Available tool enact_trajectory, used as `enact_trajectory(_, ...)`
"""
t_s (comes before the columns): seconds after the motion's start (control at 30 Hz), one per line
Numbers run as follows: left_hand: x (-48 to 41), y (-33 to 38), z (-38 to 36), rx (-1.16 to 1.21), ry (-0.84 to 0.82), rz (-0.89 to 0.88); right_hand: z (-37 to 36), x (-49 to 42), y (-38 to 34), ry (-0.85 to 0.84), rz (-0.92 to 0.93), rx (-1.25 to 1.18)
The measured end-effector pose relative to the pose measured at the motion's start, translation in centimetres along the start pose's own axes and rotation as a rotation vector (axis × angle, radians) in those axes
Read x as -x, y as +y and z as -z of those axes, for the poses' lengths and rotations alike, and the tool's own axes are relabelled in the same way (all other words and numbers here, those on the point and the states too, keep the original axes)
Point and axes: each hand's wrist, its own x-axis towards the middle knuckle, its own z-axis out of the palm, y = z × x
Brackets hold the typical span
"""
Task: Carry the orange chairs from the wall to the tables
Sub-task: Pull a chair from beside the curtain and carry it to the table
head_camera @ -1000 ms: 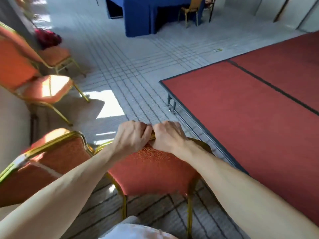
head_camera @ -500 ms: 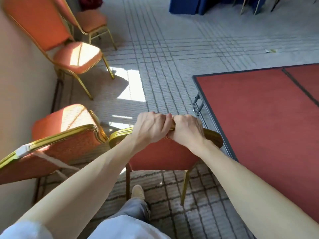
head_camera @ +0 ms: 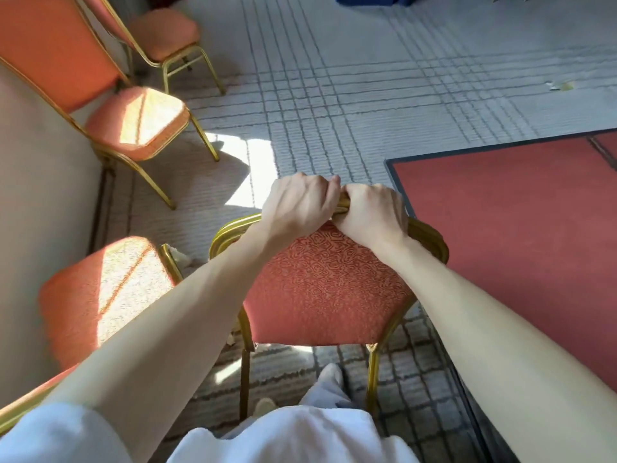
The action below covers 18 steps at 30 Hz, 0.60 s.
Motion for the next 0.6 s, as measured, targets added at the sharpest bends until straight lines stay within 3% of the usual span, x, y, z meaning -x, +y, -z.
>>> enact_trajectory(0.13,-4.6,-1.7,-0.5,0.034,0.004,0.053,-1.5,-5.9,1.0,-0.027,0.039,-0.024)
enact_trajectory(0.27,-9.8,-1.9,-1.8,0.009,-0.025,0.294,-2.7,-11.8,3.0,-0.078,0.053,-0.045)
enact_trajectory(0.37,-12.8,-3.0,-3.2,-0.067,-0.125,0.289,-3.4,-14.9,4.2,-0.118,0.065,-0.088)
enact_trajectory(0.6,-20.6,-6.5,-5.9,0.093,-0.207,0.445,-6.7,-23.1,6.7,-0.181,0.078,-0.13)
